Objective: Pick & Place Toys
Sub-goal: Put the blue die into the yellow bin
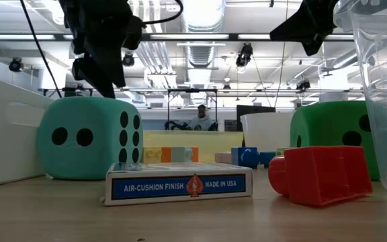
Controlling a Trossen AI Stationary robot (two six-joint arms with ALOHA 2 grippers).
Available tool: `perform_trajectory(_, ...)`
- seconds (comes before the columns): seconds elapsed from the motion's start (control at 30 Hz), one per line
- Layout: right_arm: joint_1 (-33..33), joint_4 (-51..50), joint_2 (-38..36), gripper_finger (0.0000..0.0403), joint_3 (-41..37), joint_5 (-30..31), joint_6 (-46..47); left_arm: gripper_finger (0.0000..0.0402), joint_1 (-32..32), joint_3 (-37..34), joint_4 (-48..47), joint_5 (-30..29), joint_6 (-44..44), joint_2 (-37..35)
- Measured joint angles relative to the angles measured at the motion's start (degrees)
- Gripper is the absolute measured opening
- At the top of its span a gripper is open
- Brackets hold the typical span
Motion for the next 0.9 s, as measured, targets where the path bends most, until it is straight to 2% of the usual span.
perform_trajectory(0.33,-0.02,-0.02,0.01,0.0020,0.00,0.01,-0.01,0.0270,0.00,0.09,0.61,1.48,0.92,4.42)
perform_trajectory(0.53,-0.02,-0.07,0.00,0.0020,0.00,0.02,-0.02,0.0269,0.04,0.61,0.63,6.10,0.72,4.62)
perform_trajectory(0.9,-0.02,-0.09,0.00,0.0020,0.00,0.01,0.01,0.0269,0.04,0.55,1.07,7.19,3.17,4.62)
